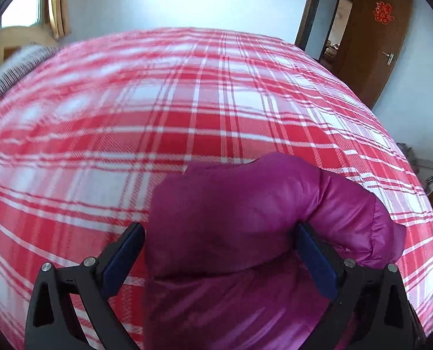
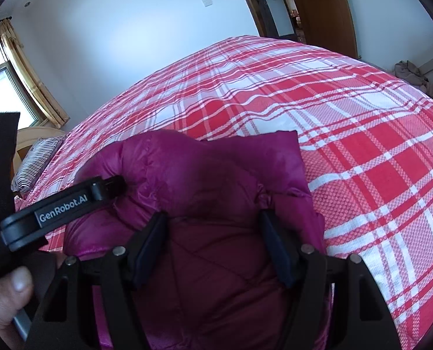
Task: Fold large clothes
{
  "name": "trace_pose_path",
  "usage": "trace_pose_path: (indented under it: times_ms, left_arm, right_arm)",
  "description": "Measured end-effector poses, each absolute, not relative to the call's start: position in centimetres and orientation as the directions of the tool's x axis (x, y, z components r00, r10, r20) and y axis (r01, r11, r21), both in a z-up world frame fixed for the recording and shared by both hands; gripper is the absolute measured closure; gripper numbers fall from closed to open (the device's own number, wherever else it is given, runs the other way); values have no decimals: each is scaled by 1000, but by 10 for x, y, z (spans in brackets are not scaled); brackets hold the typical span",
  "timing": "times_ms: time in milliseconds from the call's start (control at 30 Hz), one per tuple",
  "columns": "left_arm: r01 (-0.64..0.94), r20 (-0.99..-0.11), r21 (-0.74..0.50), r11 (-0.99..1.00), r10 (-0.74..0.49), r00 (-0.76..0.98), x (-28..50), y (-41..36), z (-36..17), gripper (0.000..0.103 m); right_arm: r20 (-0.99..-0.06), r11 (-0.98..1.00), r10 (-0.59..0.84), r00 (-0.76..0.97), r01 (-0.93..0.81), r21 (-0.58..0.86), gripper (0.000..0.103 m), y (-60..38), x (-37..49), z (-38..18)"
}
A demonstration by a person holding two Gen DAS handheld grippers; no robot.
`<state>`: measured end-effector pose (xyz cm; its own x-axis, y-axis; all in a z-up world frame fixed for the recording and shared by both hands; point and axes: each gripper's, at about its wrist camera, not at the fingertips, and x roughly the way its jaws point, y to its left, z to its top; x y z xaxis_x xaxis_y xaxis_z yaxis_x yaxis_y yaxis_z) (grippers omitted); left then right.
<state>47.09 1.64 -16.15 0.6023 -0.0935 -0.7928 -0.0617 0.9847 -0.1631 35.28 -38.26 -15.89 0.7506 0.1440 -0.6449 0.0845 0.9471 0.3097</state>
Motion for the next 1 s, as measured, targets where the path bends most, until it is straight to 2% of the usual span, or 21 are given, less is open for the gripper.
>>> trace_pose_path:
  times_ms: [100, 367, 467, 500, 633, 700, 800, 833, 900, 1000]
  left_arm:
    - [-65, -794, -196, 978, -119, 595, 472, 19, -169, 1]
    - [-59, -789, -181, 982, -109, 605, 470, 13, -175, 1]
    - [-60, -790, -189, 980, -116, 602, 471, 15, -177, 1]
    - [-61, -790, -187, 980, -114, 602, 471, 15, -177, 1]
    - [-62, -789, -182, 981, -108, 605, 471, 14, -177, 0]
    - [-62, -788, -188, 980, -113, 605, 471, 15, -178, 1]
    - [-62, -788, -194, 979, -118, 604, 471, 15, -178, 1]
    - [-62, -788, -193, 979, -117, 604, 471, 15, -178, 1]
    - [-62, -789, -193, 979, -118, 604, 471, 16, -178, 1]
    - [-62, -789, -191, 980, -116, 604, 472, 16, -178, 1]
  right_arm:
    - [-648, 950, 138, 749, 84, 300, 33, -380, 353, -158]
    - [-633, 949, 149, 760, 70, 308, 27, -380, 350, -154]
    - [-618, 958, 149, 772, 43, 284, 13, -373, 342, -143]
    - [-607, 962, 136, 783, 42, 269, 10, -371, 339, -139]
    - [-580, 976, 10, 814, 118, 182, 10, -369, 333, -127]
    - [-617, 977, -50, 786, 168, 135, 10, -371, 342, -131]
    - [-688, 957, -23, 725, 215, 194, 12, -389, 355, -149]
    - [-708, 933, 36, 705, 230, 277, 11, -401, 359, -159]
    - [-701, 913, 79, 709, 232, 337, 11, -411, 360, -164]
    - [-696, 923, 51, 716, 233, 308, 11, -406, 357, -162]
